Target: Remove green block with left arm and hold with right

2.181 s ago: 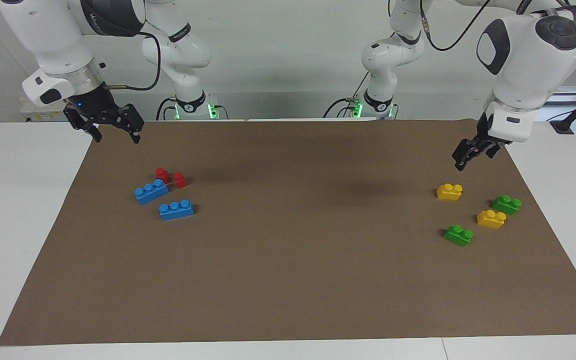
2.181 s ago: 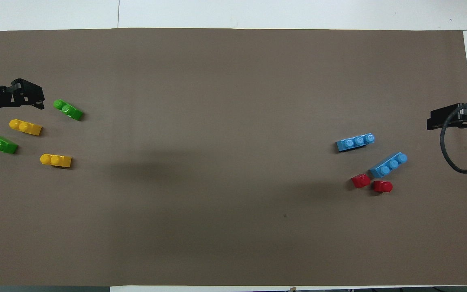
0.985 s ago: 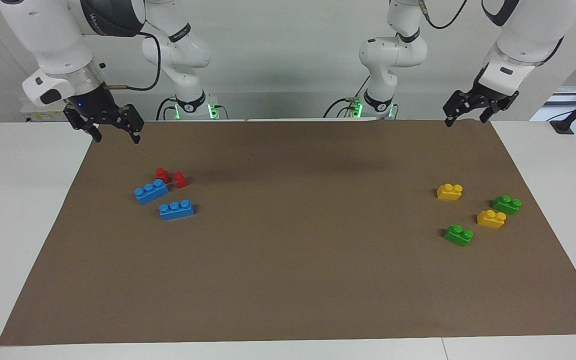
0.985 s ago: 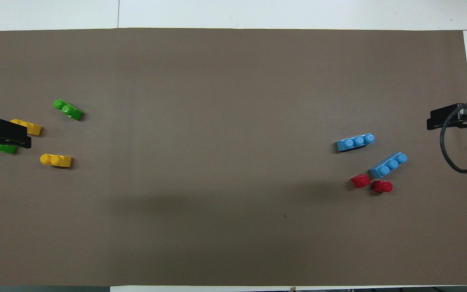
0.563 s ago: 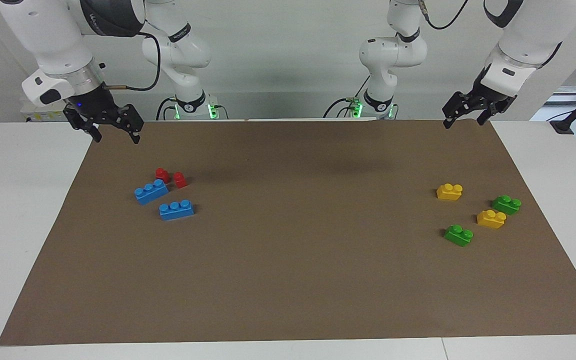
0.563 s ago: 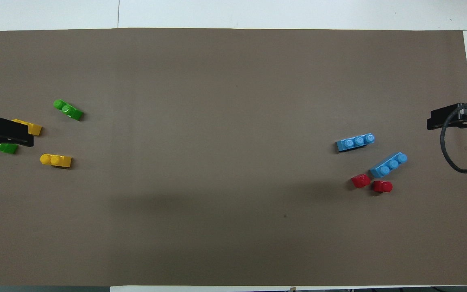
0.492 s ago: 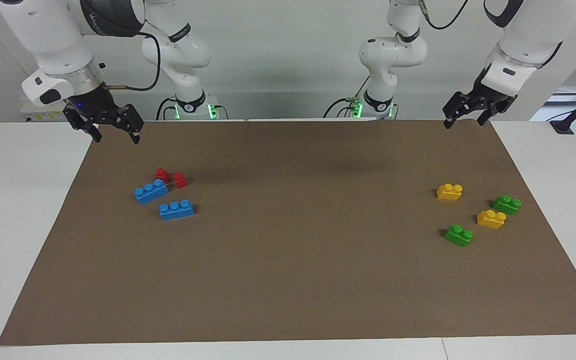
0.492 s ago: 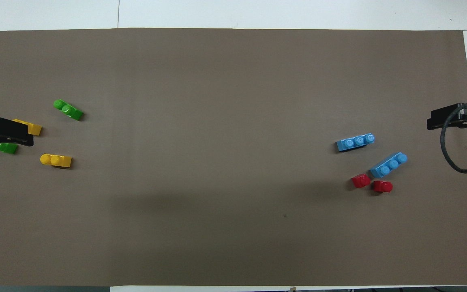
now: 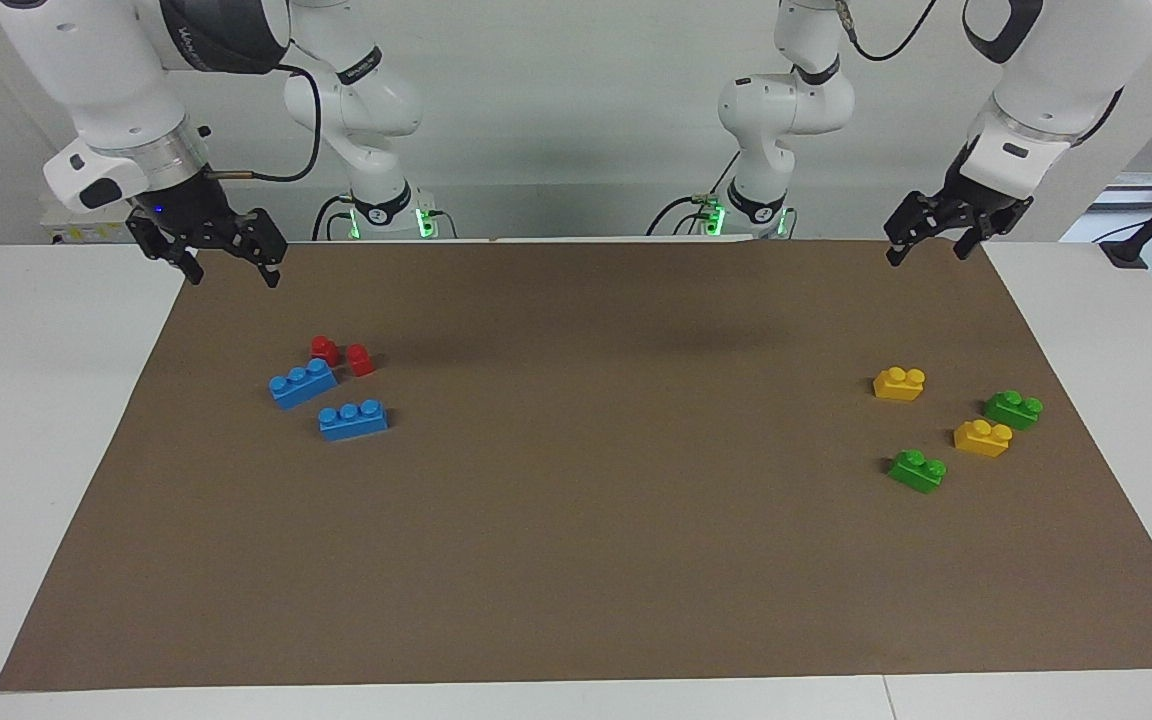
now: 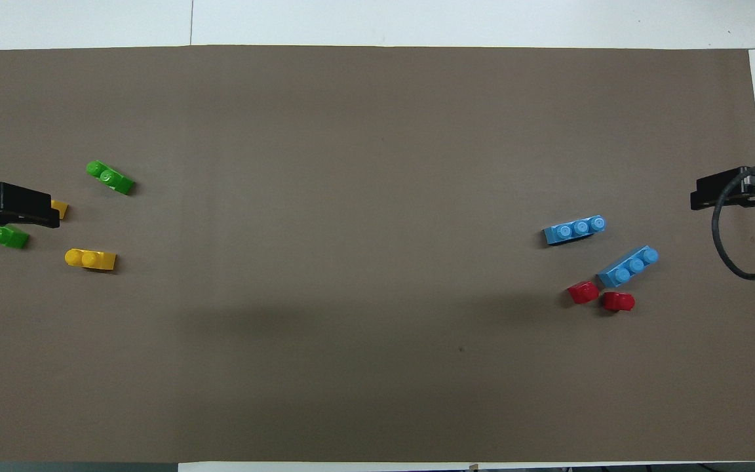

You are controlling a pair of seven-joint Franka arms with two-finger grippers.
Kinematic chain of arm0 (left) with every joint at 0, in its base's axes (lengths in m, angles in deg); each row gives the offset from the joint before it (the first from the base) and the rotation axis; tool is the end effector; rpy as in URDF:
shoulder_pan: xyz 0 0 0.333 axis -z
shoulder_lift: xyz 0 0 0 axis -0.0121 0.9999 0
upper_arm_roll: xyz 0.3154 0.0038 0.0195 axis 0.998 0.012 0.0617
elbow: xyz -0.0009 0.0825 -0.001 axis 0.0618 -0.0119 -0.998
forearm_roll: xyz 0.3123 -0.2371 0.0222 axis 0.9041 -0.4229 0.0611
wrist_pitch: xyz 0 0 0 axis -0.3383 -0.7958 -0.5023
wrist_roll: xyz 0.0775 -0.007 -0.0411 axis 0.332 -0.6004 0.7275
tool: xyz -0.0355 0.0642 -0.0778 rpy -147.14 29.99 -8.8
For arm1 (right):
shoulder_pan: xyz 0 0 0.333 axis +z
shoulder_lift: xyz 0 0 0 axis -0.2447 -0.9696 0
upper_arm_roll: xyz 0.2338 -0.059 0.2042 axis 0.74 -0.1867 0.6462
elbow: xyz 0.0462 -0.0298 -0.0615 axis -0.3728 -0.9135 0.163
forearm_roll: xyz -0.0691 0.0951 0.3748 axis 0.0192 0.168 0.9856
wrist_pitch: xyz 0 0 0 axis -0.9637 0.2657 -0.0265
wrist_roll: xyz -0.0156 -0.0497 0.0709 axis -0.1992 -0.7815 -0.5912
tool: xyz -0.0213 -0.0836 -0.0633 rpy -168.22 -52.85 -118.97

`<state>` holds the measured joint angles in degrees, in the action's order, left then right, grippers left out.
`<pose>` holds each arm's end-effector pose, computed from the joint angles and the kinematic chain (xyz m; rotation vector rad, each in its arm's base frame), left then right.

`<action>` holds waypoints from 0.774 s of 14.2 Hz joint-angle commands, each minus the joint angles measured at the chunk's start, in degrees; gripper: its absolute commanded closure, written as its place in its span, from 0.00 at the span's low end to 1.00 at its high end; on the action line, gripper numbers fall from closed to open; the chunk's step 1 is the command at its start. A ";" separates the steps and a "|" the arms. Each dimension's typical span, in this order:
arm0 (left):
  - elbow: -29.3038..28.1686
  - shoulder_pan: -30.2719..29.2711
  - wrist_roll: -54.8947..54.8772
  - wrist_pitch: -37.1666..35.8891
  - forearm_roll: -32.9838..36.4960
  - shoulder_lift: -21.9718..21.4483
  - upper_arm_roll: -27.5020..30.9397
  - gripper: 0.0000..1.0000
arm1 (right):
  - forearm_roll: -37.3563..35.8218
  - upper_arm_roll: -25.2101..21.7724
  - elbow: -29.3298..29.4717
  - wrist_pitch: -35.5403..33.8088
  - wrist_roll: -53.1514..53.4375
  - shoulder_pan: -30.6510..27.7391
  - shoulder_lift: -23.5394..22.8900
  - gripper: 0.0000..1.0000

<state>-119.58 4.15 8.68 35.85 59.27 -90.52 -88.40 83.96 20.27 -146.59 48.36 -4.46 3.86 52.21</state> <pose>0.5297 -0.0261 0.6298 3.1165 0.0611 -0.0223 0.5438 -0.0200 0.6112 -3.1378 0.1327 -0.0012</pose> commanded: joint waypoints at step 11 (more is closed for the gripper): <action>0.17 -0.11 -1.95 0.65 1.31 -0.60 -0.52 0.00 | -1.20 0.50 0.67 0.50 -0.88 -0.69 -0.62 0.00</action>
<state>-119.08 4.15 7.95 36.01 59.58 -90.53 -88.94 83.96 20.27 -146.59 48.36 -4.46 3.83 52.20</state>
